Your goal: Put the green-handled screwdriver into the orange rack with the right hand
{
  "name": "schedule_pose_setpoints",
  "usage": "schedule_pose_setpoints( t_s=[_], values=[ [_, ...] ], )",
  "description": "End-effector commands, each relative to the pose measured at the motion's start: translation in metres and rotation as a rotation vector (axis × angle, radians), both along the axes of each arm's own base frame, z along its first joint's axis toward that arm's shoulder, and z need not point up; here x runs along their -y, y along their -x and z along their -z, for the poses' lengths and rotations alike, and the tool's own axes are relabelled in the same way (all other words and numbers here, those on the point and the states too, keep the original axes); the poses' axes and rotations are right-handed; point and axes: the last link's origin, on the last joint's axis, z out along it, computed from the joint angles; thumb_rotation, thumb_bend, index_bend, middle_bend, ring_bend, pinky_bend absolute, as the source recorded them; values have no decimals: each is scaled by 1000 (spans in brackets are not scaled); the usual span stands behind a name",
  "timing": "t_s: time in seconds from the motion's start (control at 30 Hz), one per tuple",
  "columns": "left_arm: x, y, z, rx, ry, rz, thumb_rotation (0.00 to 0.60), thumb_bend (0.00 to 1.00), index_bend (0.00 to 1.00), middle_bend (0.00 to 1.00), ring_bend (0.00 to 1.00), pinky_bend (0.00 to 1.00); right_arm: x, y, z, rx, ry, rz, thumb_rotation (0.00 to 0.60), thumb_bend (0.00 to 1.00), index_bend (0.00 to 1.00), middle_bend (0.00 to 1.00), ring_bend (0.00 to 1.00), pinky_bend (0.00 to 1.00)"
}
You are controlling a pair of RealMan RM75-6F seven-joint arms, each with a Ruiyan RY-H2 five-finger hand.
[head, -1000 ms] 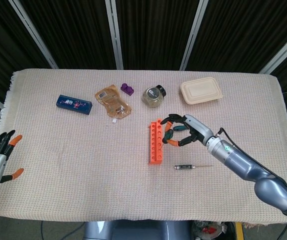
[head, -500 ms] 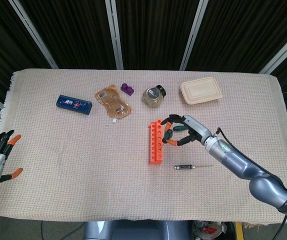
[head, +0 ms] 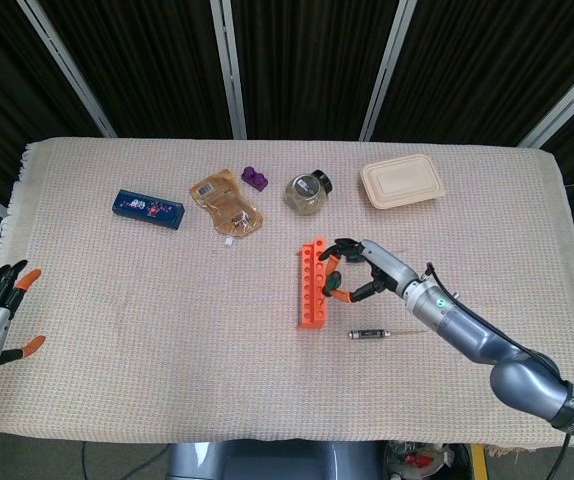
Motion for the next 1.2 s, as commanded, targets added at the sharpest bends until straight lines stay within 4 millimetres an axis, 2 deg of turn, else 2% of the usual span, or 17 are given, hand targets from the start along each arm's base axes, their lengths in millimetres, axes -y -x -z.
schedule_pose_setpoints(
  t_s=[0.03,0.33,0.77,1.2],
  values=[
    [0,1,0,0,1,-3,600,153,104,0,0,0,-1,1,4,-14,8,-12,600,272,626,241,0,0],
    [-1,1,1,0,3,-1,600,157,103,0,0,0,-3,5,18,-57,19,-37,600,271,616,230,0,0],
    [-3,3,4,1,12,-5,600,157,103,0,0,0,-6,-3,40,-90,35,-99,600,273,615,229,0,0],
    [-4,7,4,5,14,-15,600,157,103,0,0,0,3,-1,54,-124,39,-76,600,273,605,229,0,0]
  ],
)
